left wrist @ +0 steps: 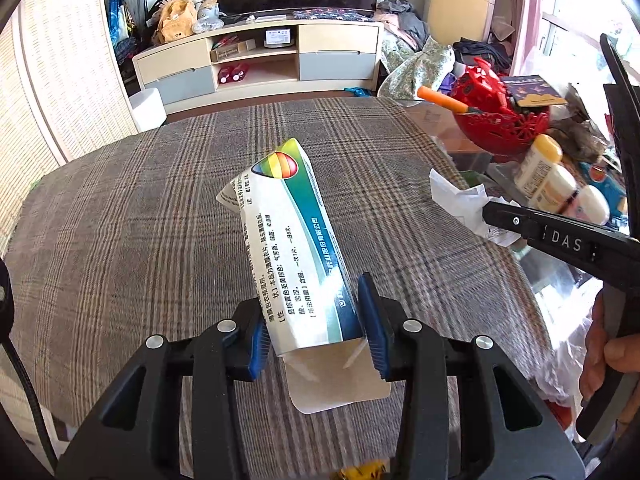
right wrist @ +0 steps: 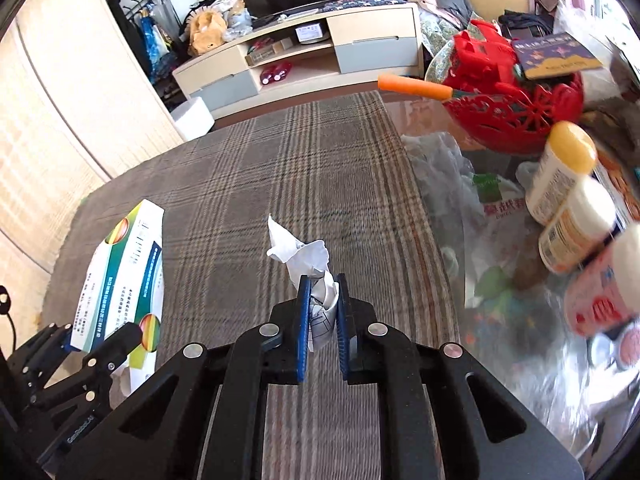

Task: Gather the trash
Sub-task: 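Carry both items down to the dark bin and open both tools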

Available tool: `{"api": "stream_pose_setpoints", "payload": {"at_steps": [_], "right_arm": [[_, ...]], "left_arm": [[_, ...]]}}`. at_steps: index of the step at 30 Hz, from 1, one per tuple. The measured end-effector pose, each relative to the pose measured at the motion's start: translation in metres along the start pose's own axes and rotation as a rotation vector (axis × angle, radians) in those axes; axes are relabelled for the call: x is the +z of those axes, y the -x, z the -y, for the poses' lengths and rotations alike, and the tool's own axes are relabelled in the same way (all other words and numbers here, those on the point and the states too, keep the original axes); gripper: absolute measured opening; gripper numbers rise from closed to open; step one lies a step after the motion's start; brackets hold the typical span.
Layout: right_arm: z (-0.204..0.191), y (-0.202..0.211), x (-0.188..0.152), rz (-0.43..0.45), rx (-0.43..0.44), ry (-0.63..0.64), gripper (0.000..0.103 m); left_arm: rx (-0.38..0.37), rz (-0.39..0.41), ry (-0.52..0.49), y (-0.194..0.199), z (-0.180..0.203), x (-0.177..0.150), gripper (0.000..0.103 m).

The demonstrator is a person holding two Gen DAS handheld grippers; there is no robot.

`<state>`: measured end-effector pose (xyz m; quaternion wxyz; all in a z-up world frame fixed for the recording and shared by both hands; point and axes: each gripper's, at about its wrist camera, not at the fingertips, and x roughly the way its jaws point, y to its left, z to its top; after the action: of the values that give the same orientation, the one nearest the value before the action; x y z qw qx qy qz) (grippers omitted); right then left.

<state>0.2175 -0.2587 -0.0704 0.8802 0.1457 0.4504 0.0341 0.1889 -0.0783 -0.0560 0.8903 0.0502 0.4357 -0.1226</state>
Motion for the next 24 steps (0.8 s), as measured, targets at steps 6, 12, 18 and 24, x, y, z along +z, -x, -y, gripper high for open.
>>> {"api": "stream_pose_setpoints", "payload": {"at_steps": [6,12,18,24], "right_arm": [[-0.004,0.041,-0.046,-0.007,0.031,-0.012,0.013],[-0.005,0.073,-0.086,-0.006,0.038,-0.016,0.013],[-0.006,0.089,-0.128,-0.021,0.059,-0.019,0.013],[-0.006,0.094,-0.165,-0.047,0.062,-0.011,0.013]], "left_arm": [[-0.045,-0.008,0.024,0.038,0.005,-0.040,0.038],[-0.056,-0.015,0.042,0.068,0.008,-0.083,0.038],[-0.073,-0.016,0.042,0.093,0.015,-0.122,0.038],[-0.091,-0.037,0.039,0.103,0.024,-0.156,0.038]]}}
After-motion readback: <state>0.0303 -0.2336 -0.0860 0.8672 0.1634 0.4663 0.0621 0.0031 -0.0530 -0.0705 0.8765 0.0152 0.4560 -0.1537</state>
